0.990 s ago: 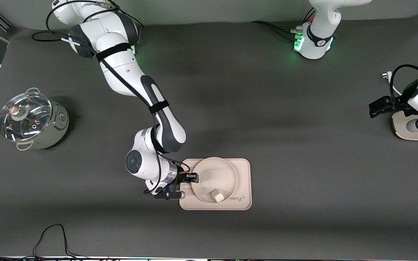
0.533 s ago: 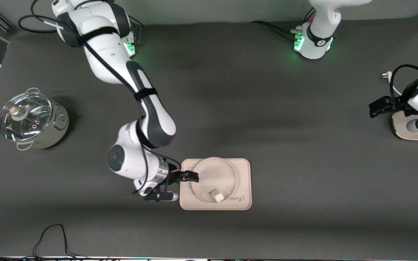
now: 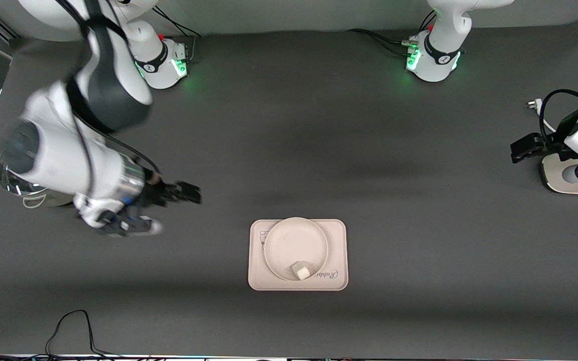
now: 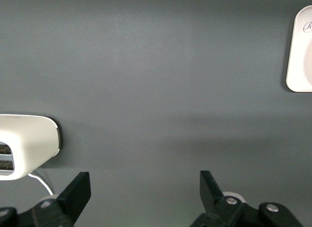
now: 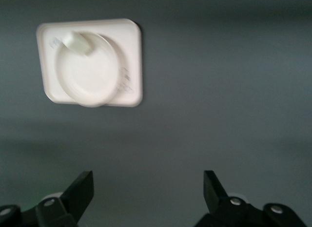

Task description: Place bun in plate and plate on tray

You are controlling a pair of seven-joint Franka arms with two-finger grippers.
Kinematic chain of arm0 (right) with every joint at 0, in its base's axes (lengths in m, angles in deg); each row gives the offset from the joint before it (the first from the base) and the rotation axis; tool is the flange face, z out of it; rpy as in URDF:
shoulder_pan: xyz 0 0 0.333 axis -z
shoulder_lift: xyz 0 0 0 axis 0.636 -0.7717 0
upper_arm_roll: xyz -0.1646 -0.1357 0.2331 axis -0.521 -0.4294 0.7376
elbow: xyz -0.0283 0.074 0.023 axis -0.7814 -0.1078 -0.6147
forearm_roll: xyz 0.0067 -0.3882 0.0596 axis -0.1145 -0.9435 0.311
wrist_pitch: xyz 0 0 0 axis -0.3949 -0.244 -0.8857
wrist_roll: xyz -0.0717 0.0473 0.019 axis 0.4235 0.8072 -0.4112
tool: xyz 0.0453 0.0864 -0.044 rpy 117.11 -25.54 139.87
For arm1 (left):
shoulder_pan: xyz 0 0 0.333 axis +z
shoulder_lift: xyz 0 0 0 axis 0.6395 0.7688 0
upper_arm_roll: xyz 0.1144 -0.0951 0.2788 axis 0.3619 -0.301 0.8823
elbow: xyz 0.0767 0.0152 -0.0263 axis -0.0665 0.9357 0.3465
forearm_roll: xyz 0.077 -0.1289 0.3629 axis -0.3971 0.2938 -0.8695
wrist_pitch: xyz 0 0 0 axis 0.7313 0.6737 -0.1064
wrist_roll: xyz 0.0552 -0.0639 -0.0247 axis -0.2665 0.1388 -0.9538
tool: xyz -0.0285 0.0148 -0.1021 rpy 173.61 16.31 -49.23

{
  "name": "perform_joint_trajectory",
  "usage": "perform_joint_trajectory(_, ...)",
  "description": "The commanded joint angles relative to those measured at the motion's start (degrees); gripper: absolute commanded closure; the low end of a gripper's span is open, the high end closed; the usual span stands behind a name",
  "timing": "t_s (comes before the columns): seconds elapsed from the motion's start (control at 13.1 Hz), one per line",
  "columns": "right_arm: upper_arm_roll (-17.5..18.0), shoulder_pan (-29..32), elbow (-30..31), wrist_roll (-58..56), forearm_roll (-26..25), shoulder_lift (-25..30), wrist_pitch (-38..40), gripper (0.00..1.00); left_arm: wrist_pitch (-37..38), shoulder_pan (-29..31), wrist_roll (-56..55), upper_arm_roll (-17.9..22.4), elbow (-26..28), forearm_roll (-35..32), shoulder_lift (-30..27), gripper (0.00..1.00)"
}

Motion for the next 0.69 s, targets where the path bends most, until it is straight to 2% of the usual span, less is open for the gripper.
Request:
perform_joint_trajectory(0.0,7.82,8.63,4.55,-1.21,-10.13,9.61,7.76,0.00,0.65,-0.18,0.79,0.37,-1.34,0.03,0.53,0.00)
perform_joint_trajectory(0.15,8.55,13.74,4.64,-8.75,-11.92,12.34,10.33,0.00,0.65,-0.26,0.79,0.37,-1.34,-0.06,0.53,0.00)
perform_joint_trajectory(0.3,8.29,16.82,4.64,-13.77,-16.03,13.41,11.22,0.00,0.65,-0.35,0.79,0.37,-1.34,-0.06,0.53,0.00)
perform_joint_trajectory(0.61,4.17,17.10,4.72,-14.68,-16.67,13.15,10.26,0.00,0.74,-0.35,0.79,0.37,-1.34,-0.14,0.53,0.00)
